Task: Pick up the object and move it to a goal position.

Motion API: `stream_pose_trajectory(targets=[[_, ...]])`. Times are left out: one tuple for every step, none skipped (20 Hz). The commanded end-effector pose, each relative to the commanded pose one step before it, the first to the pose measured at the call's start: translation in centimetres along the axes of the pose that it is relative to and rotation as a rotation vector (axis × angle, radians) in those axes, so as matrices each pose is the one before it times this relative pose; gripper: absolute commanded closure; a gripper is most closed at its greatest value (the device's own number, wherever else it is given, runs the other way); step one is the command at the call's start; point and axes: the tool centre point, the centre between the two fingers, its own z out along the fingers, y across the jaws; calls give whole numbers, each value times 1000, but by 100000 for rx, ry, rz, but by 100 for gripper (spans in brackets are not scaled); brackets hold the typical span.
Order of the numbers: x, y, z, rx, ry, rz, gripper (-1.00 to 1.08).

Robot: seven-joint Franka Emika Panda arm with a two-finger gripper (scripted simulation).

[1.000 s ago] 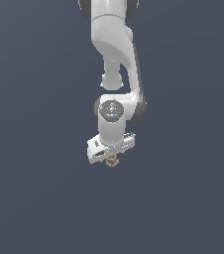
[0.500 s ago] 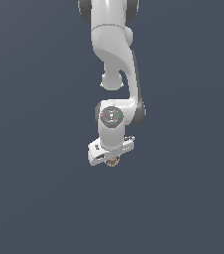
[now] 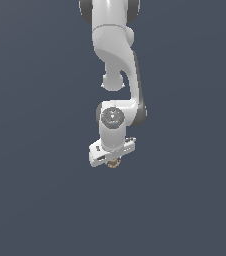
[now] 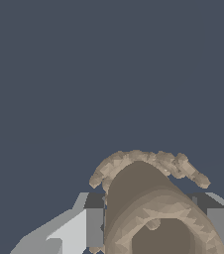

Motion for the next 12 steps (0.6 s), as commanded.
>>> stream_pose_trajectory(targets=[[-41, -15, -68, -3, 12, -5, 108], [-57, -18, -85, 0, 0, 0, 108], [-80, -26, -119, 0, 0, 0, 108], [-103, -33, -154, 0, 0, 0, 108], [-126, -41, -189, 0, 0, 0, 108], [-150, -48, -224, 0, 0, 0, 108], [-173, -56, -260, 0, 0, 0, 108], [-197, -63, -295, 0, 0, 0, 108], [-220, -70, -323, -37, -31, 6, 108], [-245, -78, -368, 0, 0, 0, 108], [-269, -86, -404, 0, 0, 0, 108], [-293, -94, -441, 0, 0, 0, 108]])
